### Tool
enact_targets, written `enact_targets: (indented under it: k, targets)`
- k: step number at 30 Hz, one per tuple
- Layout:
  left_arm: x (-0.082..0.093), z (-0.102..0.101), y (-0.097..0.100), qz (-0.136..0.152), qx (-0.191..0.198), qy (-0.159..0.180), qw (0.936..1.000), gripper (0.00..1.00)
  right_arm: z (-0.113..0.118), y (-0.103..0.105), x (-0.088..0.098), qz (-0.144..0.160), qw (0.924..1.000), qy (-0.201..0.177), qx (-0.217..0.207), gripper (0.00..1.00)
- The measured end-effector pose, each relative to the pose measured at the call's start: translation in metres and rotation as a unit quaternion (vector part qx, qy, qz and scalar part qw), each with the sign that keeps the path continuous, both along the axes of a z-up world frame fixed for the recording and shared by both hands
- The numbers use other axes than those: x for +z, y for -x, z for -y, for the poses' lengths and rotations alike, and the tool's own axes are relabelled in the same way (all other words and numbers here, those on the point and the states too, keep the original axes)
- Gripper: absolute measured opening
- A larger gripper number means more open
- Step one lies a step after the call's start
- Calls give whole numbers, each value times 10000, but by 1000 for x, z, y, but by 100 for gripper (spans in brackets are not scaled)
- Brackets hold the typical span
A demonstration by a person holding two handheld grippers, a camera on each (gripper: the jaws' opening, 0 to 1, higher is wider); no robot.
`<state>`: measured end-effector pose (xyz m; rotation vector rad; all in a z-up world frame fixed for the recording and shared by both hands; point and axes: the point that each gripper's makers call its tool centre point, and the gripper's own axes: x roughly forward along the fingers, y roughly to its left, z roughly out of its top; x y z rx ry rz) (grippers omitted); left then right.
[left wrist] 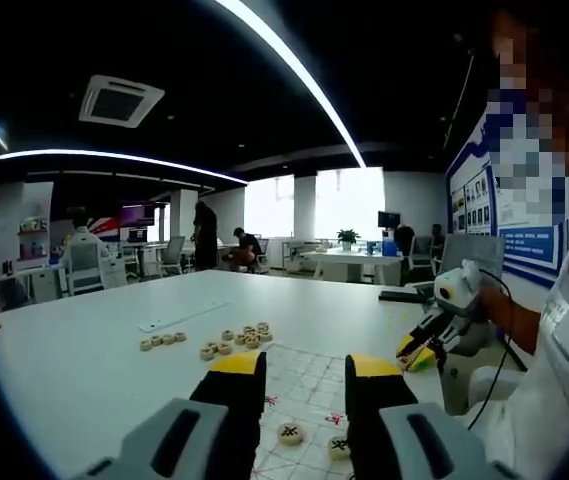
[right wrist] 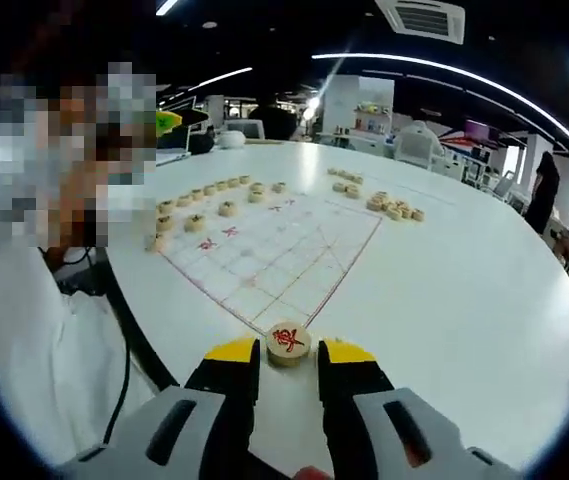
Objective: Pick up the chess pieces one by one and place each piece onto its starting position on the chessboard, setting the pieces on their correct points until all the chess pieces are arranged in the starting layout
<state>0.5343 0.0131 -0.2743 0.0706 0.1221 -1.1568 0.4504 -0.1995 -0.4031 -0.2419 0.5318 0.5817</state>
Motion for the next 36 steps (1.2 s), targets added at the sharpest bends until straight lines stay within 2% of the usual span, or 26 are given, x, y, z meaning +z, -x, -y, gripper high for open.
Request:
enact_targets:
  k: [1,6,10,18,24,30,36]
  targets:
    - [0,0,0,0,2,0,10000,33,0,0,0,7,10000,12,23,42]
    - [1,0,0,2,1,8,10000,33,-3,0,19,207,9995,-245,4,41]
    - [0,-1,-2,-10,31,-8,10000,33,1,-9,34,369,9986,-364,-97,41]
    - [3,-3,0,35,32,28,10000,33,14,-39,76,721,9959,-453,-308,48]
    - [5,-5,0,49,33,43,10000,33,19,-72,99,922,9949,-268,-315,49]
    - [5,-7,-1,42,68,48,10000,33,27,-109,100,871,9954,-183,-344,47]
    - [4,-7,-2,29,64,33,10000,33,35,-145,85,640,9967,-182,-460,47]
